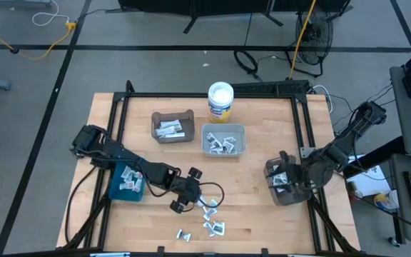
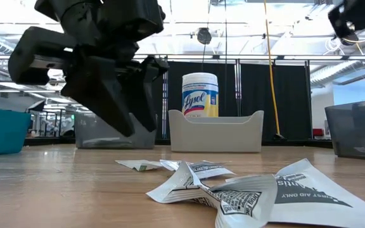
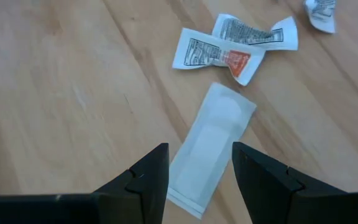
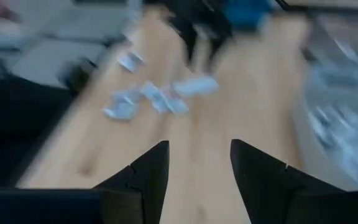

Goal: Pick & Place First Aid Supplies
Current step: Put the green bandage pack into the top black bin

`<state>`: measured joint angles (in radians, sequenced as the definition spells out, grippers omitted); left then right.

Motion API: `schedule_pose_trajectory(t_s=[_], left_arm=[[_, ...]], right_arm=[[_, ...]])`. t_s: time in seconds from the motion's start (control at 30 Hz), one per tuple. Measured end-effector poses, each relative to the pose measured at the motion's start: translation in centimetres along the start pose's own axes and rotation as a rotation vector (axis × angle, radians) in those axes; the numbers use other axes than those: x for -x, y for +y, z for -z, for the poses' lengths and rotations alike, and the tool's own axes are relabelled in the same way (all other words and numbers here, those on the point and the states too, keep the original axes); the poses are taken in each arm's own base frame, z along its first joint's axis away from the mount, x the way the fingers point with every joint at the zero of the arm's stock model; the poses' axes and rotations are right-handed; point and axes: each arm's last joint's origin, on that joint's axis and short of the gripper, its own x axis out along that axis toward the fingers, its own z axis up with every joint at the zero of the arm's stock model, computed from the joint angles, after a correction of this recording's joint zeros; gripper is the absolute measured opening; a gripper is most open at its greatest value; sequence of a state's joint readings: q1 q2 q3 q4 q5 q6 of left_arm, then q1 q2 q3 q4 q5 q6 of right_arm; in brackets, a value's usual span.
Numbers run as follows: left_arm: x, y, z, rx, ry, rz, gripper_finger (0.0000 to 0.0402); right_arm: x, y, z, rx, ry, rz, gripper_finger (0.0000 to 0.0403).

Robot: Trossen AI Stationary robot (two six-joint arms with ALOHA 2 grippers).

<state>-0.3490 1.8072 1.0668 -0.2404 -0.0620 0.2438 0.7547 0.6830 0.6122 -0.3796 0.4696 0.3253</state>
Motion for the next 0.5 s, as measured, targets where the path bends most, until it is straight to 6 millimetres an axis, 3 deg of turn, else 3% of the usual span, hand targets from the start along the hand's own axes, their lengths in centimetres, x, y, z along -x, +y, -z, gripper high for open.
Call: schedule_pose_trajectory(t_s=[0.17, 0.5], left_arm=[[0.0, 0.0, 0.2, 0.018, 0.006, 0.059, 0.0200], [-1.1, 0.0, 0.4, -0.094, 0.040, -0.035, 0.0295]], right_arm=[[-0.5, 0.8, -0.4, 0.106, -0.115, -0.157, 0.0166], [-1.1, 0.9, 0.4, 0.160, -0.173, -0.169, 0.0164]])
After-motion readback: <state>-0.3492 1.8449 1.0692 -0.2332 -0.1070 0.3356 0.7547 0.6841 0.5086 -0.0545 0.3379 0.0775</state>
